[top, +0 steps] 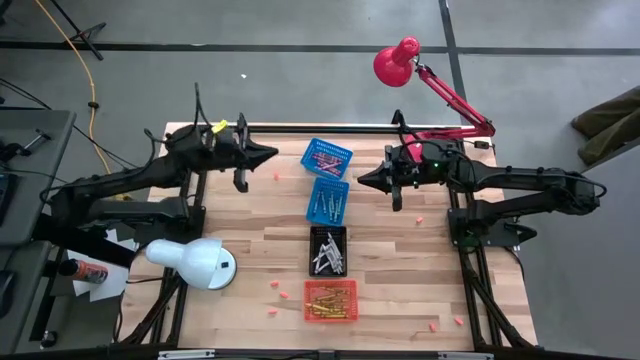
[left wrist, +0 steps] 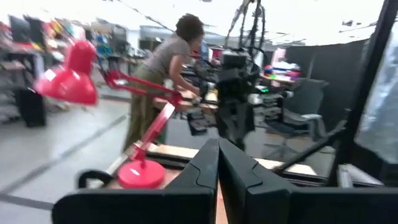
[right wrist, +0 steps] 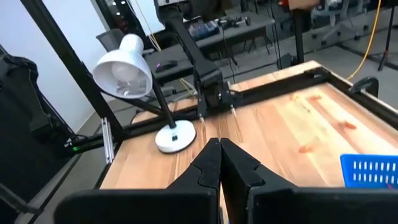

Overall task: Sort crayons
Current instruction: Return to Home Position

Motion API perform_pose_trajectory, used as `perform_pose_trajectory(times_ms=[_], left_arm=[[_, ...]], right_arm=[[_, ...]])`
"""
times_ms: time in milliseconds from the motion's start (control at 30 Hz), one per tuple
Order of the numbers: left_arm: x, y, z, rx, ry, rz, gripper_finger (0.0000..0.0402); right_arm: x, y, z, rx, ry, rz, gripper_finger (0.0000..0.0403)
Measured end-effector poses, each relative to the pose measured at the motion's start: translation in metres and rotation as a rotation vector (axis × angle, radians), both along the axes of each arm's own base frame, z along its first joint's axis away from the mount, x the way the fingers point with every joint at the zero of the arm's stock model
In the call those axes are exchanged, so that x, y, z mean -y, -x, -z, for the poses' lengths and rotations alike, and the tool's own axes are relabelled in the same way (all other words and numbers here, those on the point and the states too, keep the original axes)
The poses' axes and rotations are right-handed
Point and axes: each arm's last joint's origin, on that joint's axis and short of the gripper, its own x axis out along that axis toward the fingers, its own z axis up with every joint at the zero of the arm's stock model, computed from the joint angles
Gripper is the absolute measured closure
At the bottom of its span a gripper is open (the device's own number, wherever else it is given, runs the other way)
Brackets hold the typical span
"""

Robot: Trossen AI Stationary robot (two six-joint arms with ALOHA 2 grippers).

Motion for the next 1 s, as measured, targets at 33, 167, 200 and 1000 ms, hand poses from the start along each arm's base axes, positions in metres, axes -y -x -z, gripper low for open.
perform_pose_trajectory(times_ms=[33,167,200,1000], left_arm=[[0.001,-0.001,0.005,-0.005,0.022,0.019,0.04],[0.013,-0.004,0.036,0.004,0.114,0.091,0.0401],[0.018,-0.004,0.044,0.028,0.129,0.096,0.0401],[0.049,0.063,0.134,0.193,0.226,0.019,0.0401]], right_arm=[[0.0,0.0,0.001,-0.007,-0.002,-0.001,0.0402],[0.0,0.0,0.002,-0.019,-0.004,-0.002,0.0403],[0.0,0.0,0.002,-0.019,-0.004,-0.002,0.0403],[-0.001,0.002,0.004,-0.053,-0.134,-0.012,0.0403]])
